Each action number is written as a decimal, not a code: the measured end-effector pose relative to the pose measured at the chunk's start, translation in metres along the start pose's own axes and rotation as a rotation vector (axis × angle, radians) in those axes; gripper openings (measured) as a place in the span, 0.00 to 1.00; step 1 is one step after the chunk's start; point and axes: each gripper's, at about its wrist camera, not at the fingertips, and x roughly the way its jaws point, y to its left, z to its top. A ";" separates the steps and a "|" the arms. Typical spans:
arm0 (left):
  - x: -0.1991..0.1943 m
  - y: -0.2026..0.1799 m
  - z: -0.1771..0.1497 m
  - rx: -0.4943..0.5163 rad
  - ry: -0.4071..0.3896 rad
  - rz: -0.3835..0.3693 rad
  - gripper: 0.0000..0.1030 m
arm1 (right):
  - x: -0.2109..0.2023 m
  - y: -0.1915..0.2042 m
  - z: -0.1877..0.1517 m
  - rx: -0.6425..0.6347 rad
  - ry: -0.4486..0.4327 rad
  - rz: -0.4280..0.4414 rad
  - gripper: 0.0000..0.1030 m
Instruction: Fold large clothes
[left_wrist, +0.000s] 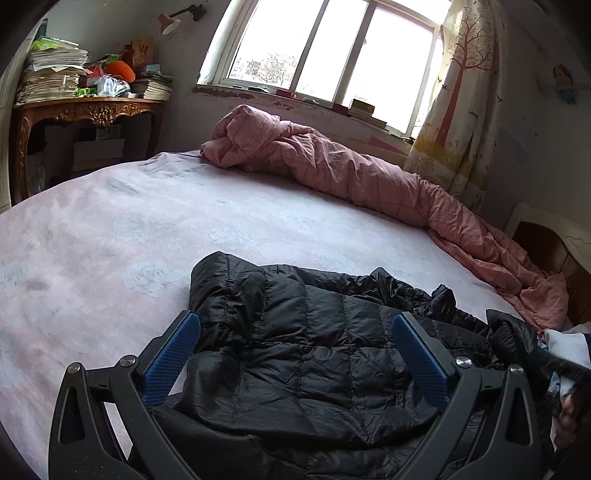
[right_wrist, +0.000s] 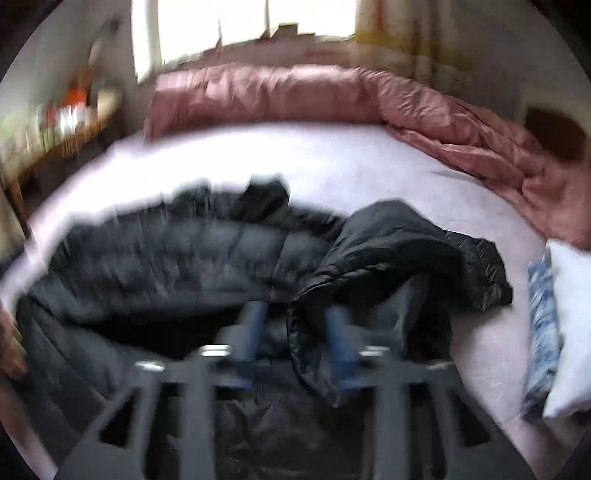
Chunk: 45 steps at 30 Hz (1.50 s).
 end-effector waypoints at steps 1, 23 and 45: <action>0.000 0.000 0.000 0.001 -0.001 0.001 1.00 | -0.010 -0.010 0.001 0.053 -0.044 0.020 0.68; 0.007 0.001 -0.001 -0.003 0.035 -0.003 1.00 | 0.052 -0.193 -0.030 0.802 -0.098 -0.024 0.67; -0.009 -0.027 -0.005 0.131 -0.050 0.033 1.00 | 0.012 -0.143 0.000 0.570 -0.229 0.154 0.01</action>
